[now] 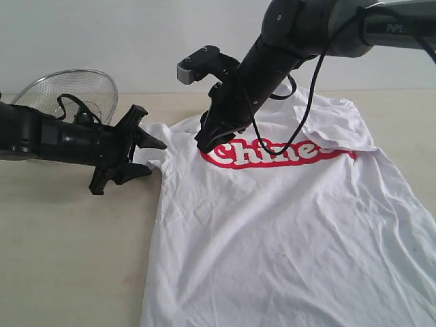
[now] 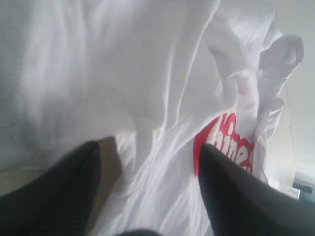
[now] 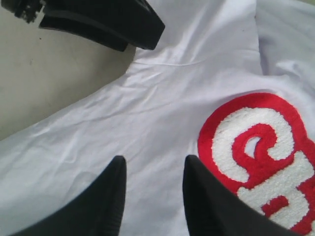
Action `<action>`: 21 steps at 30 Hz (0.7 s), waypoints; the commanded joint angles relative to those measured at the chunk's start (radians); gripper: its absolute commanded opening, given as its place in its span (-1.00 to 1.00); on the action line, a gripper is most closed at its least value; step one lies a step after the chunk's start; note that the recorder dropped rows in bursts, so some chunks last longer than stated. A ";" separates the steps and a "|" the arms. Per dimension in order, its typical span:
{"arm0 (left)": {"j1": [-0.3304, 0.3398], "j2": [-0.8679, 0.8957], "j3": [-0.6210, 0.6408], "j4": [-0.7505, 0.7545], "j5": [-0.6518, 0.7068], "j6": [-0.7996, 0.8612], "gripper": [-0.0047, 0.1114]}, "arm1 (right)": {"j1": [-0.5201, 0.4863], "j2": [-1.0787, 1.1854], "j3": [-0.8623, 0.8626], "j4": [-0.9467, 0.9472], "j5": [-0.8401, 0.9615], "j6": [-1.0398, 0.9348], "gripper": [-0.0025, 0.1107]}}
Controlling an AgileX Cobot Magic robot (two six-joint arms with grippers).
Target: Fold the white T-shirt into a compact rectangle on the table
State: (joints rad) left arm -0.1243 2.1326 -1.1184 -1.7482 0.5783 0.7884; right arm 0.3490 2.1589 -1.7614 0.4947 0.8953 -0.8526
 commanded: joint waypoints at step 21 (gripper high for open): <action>-0.048 0.043 -0.069 0.004 -0.078 -0.057 -0.51 | 0.000 -0.004 0.004 0.018 -0.002 0.007 -0.39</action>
State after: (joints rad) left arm -0.1687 2.1741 -1.1829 -1.7482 0.5101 0.7360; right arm 0.3490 2.1589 -1.7614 0.5101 0.8910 -0.8499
